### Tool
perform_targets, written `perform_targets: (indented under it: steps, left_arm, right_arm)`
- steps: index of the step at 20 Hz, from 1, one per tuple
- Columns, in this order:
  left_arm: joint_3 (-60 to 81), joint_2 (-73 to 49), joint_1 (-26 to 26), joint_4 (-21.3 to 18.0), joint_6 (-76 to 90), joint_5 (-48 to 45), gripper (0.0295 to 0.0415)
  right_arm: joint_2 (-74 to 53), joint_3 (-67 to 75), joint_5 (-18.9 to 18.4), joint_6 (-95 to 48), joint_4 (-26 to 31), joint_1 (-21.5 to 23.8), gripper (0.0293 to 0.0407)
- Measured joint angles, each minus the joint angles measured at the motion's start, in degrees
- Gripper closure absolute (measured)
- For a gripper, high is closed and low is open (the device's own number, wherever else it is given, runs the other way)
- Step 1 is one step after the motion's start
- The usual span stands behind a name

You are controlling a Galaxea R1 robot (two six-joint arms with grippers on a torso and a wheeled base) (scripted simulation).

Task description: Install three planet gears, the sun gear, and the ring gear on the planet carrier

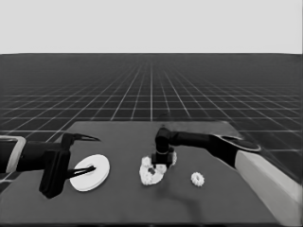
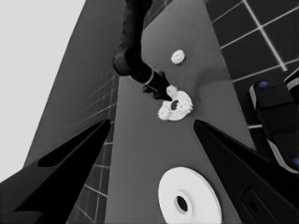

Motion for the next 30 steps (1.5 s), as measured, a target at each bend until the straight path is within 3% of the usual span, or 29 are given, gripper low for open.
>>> perform_targets:
  steps: [4, 6, 8, 14, 17, 24, 25, 26, 30]
  left_arm:
    - [0.0, 0.0, 0.0, 0.0, 0.0, 0.0, 0.0326]
    - [0.0, 0.0, 0.0, 0.0, 0.0, 0.0, 0.0326]
    - [0.0, 0.0, 0.0, 0.0, 0.0, 0.0, 0.0326]
    - [0.0, 0.0, 0.0, 0.0, 0.0, 0.0, 0.0326]
    - [0.0, 0.0, 0.0, 0.0, 0.0, 0.0, 0.0326]
    - [0.0, 0.0, 0.0, 0.0, 0.0, 0.0, 0.0326]
    - [0.0, 0.0, 0.0, 0.0, 0.0, 0.0, 0.0326]
    - [0.0, 0.0, 0.0, 0.0, 0.0, 0.0, 0.0326]
    - [0.0, 0.0, 0.0, 0.0, 0.0, 0.0, 0.0326]
  right_arm:
    - [0.1, -0.3, 0.2, -0.2, -0.3, -0.3, 0.0388]
    - [0.1, -0.3, 0.2, -0.2, -0.3, -0.3, 0.0329]
    - [0.1, -0.4, 0.2, -0.2, -0.3, -0.3, 0.0316]
    - [0.1, -0.4, 0.2, -0.2, -0.3, -0.3, 0.0315]
    - [-1.4, 5.0, -2.6, 3.0, 6.1, 6.6, 0.0315]
    - [-1.5, 5.5, -3.0, 3.3, 8.0, 8.5, 0.0315]
    - [-12.7, 20.7, -3.2, 5.0, 7.9, 8.5, 0.0315]
    - [-22.0, 26.9, -3.0, 3.3, 8.0, 8.5, 0.0315]
    - [-32.6, 30.2, -2.0, -2.9, 8.4, 8.7, 0.0315]
